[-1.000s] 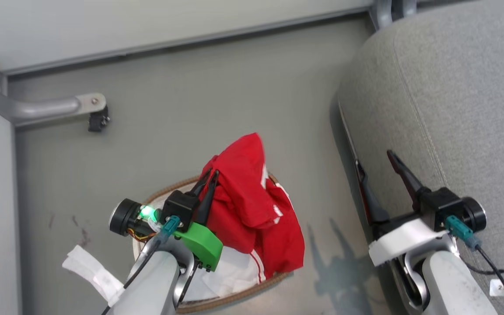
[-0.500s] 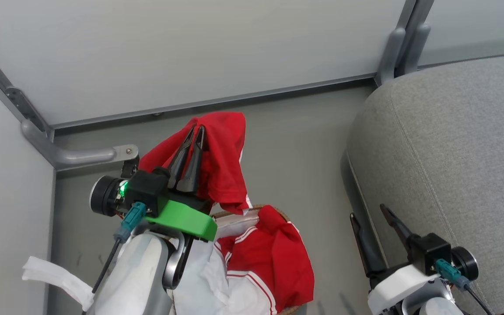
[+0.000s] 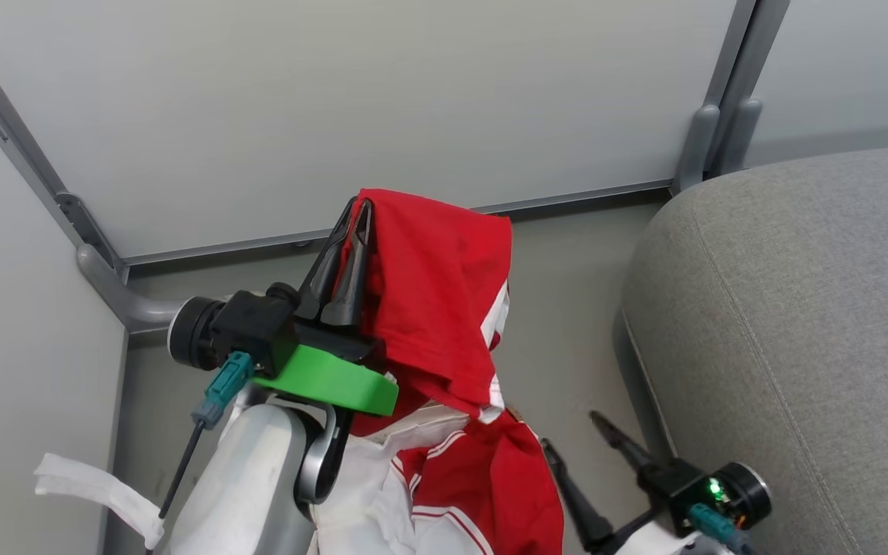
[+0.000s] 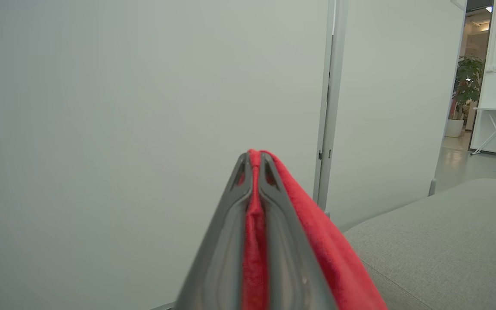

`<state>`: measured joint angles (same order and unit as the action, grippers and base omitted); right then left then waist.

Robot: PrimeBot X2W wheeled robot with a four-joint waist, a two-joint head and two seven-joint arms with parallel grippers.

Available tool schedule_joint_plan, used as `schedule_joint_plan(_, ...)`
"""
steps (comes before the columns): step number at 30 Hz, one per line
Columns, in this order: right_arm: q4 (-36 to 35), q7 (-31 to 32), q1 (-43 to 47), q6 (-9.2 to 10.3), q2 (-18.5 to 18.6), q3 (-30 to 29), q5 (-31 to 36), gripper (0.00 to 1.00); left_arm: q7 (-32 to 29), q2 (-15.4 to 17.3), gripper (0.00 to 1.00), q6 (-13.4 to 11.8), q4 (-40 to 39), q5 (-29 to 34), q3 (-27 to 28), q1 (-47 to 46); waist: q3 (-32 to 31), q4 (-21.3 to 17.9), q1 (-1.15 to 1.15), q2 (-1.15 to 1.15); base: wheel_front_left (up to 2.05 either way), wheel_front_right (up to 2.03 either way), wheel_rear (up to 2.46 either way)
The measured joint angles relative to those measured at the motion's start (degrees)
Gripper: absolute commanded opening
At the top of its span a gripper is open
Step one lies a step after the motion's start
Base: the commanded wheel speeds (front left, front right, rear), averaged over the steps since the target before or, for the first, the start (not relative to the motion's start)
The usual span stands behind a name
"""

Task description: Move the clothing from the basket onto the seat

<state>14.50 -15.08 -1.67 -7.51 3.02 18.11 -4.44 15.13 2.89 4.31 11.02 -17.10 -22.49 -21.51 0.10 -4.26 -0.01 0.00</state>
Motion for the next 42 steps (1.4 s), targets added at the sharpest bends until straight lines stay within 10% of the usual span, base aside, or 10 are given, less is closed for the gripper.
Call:
schedule_joint_plan(13,-0.19,0.0,-10.55,-0.01,0.43,13.58,-0.1,1.0,0.0,0.0,0.0,-0.31,0.37,-0.79,-2.18,-0.25,0.39,1.51,0.0,0.0,0.0,0.0,0.0)
schedule_joint_plan(31,8.72,-0.01,-18.54,-0.01,-0.18,16.14,0.71,1.0,0.0,-0.02,0.0,-0.36,0.65,-2.85,-9.28,-0.35,0.66,4.15,0.0,0.0,0.0,0.0,0.0)
schedule_joint_plan(32,9.21,-0.01,-18.9,-0.01,-0.16,16.28,0.34,0.82,0.0,-0.02,0.0,-0.37,0.62,-3.07,-9.62,-0.38,0.66,4.33,0.0,0.0,0.0,0.0,0.0)
schedule_joint_plan(34,11.02,-0.01,-19.51,-0.01,-0.16,16.8,-0.71,0.0,0.0,-0.01,0.0,-0.48,0.57,-3.57,-10.54,-0.66,0.67,4.79,0.01,0.0,0.0,0.0,0.0)
schedule_joint_plan(42,14.17,-0.01,-20.91,-0.01,-0.18,17.13,-4.19,0.0,0.0,-0.01,0.0,-0.97,0.64,-4.49,-12.33,-1.17,0.8,6.1,0.0,0.0,0.0,0.0,0.0)
